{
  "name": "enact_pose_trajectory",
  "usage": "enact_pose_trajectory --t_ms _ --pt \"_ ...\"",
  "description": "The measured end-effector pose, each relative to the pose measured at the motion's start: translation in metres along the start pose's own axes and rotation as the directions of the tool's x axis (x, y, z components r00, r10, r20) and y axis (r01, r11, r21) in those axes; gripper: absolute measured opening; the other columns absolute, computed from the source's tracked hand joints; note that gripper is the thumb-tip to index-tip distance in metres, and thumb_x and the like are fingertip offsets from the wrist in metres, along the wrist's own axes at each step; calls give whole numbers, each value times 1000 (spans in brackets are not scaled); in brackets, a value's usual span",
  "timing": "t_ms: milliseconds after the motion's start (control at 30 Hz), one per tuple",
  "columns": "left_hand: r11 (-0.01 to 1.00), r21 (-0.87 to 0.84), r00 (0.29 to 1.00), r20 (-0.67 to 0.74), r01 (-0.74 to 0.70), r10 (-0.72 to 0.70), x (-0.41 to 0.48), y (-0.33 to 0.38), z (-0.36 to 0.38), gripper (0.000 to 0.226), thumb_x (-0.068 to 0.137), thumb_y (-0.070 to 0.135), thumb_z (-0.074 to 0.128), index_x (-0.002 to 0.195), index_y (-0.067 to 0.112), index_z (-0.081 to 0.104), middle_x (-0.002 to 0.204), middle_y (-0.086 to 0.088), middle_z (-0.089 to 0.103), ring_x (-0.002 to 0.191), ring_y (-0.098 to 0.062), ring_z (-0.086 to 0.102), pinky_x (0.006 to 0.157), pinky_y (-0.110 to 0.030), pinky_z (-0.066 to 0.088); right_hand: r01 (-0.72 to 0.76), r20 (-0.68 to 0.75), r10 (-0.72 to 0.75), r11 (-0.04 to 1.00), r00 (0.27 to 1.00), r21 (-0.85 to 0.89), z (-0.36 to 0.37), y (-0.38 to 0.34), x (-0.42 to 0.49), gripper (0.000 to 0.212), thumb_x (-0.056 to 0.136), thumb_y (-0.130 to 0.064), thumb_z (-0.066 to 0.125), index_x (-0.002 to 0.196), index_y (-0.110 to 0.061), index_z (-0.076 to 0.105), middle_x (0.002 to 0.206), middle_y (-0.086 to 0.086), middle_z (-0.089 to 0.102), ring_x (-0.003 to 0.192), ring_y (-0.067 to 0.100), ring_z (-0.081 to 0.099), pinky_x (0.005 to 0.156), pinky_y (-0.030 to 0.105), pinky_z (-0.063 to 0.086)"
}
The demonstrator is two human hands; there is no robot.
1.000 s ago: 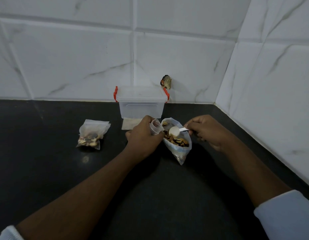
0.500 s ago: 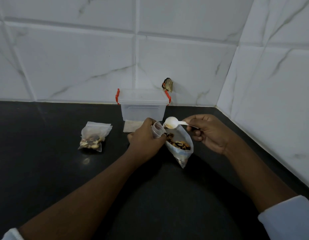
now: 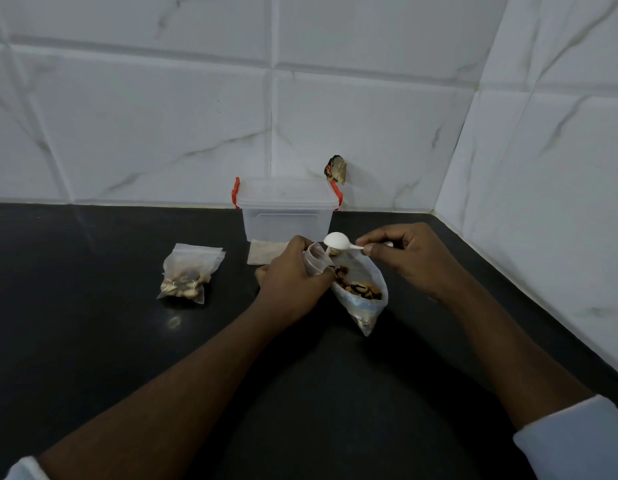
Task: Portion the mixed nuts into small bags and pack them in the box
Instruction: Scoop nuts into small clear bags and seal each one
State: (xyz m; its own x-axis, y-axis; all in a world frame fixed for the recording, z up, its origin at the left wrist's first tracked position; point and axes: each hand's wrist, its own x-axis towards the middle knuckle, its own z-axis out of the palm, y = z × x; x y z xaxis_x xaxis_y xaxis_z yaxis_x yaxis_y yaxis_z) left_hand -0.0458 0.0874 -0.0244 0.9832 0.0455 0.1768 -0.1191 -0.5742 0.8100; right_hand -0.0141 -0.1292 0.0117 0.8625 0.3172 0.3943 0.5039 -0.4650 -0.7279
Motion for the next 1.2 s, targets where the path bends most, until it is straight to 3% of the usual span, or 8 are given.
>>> enact_pose_trajectory --t_ms 100,200,400,500,733,900,1067,1200 --pt "1000 12 1000 -4 20 -20 0 1 0 34 93 37 69 115 39 43 103 19 58 110 -10 58 116 -52 33 -28 -7 27 944 1000 -330 -1 13 4 18 98 -18 64 103 -25 80 96 -14 76 87 -1 67 78 22 53" --pt "999 1 999 11 33 -33 0 2 0 37 93 37 70 116 40 41 108 16 58 113 -13 60 114 -52 38 -32 93 84 887 992 -460 5 20 6 23 99 -16 60 111 -21 79 106 -10 74 90 -1 63 76 15 47" --pt "999 3 999 11 44 -44 1 1 0 41 93 35 71 126 35 45 117 11 63 113 -12 59 113 -43 38 -83 104 127 933 986 -349 1 16 7 20 98 -18 59 92 -28 76 85 -20 71 80 -7 65 70 18 43" --pt "999 6 998 23 52 -53 2 1 0 41 93 36 71 123 38 44 109 15 57 115 -14 60 115 -51 38 -123 97 155 952 983 -279 4 22 7 18 100 -24 60 92 -29 76 78 -13 72 75 -4 66 69 23 45" --pt "998 24 999 3 50 -50 -2 5 -1 41 94 37 70 128 33 47 116 12 63 117 -13 59 119 -51 29 -72 36 91 927 995 -368 10 24 9 19 102 -21 59 104 -31 75 100 -15 73 90 -4 63 74 16 43" --pt "999 28 999 -6 35 -35 -2 4 -1 35 94 36 69 118 38 44 105 17 58 110 -10 57 116 -47 29 14 159 73 874 985 -486 13 22 9 23 102 -18 59 115 -23 77 108 -9 69 93 1 59 75 13 40" --pt "999 10 999 7 35 -36 0 2 0 38 92 37 71 118 39 44 107 16 59 113 -13 60 115 -53 36 -77 143 145 912 979 -403 -1 16 8 19 102 -20 58 100 -28 76 96 -12 73 87 -2 63 72 21 42" --pt "999 4 999 21 35 -36 1 0 1 39 92 36 72 119 40 44 106 15 58 114 -16 62 112 -54 41 -218 99 245 949 964 -230 4 16 5 19 102 -24 59 90 -26 74 82 -5 73 75 3 65 71 30 46"
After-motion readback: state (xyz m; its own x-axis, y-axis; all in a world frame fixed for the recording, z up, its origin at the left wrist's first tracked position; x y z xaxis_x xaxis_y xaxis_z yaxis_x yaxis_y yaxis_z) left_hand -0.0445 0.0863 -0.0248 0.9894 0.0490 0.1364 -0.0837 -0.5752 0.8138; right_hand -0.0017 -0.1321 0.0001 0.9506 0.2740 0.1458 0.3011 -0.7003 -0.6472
